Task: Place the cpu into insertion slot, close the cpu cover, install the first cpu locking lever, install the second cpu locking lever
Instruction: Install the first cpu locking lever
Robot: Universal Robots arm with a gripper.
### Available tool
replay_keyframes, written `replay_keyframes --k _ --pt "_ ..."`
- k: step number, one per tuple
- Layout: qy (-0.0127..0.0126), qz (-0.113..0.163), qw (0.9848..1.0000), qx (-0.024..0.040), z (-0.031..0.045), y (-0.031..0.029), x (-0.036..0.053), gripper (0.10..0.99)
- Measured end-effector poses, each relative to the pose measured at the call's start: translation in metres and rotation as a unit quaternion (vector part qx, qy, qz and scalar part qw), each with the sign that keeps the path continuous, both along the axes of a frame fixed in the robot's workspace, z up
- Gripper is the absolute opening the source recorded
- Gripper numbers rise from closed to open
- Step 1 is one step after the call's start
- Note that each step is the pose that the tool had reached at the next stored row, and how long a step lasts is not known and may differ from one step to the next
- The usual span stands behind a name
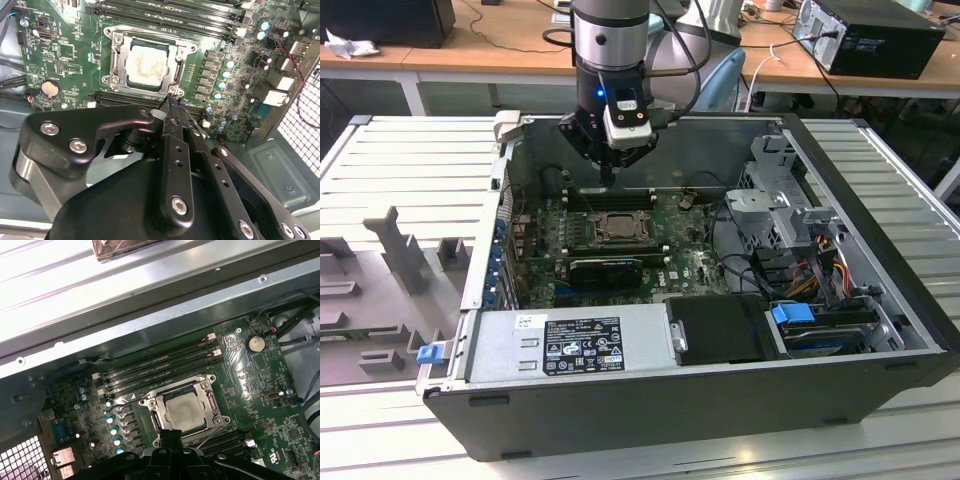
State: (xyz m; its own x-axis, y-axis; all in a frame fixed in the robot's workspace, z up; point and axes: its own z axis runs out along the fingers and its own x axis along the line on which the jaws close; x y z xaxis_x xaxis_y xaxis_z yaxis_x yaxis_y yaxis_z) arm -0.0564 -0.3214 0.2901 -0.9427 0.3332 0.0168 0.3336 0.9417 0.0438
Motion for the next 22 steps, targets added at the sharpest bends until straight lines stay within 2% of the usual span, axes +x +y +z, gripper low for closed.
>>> replay_keyframes --k 5,7,8,9,13,17,22 --pt "-0.001 0.0 1.0 0.0 0.0 0.0 -0.0018 0.106" --pt "-0.002 0.0 1.0 0.0 0.0 0.0 -0.0024 0.106" --pt "-0.0038 0.001 1.0 0.0 0.0 0.0 -0.0029 0.106" --pt "-0.0044 0.004 1.0 0.0 0.0 0.0 -0.0029 0.106" --pt "-0.0044 0.024 0.9997 0.0 0.0001 0.0 -0.0031 0.106" --pt "-0.0044 0.054 0.9986 0.0002 0.0 0.0 -0.0031 0.106" --pt "-0.0044 0.073 0.9973 0.0003 0.0 0.0 -0.0031 0.106"
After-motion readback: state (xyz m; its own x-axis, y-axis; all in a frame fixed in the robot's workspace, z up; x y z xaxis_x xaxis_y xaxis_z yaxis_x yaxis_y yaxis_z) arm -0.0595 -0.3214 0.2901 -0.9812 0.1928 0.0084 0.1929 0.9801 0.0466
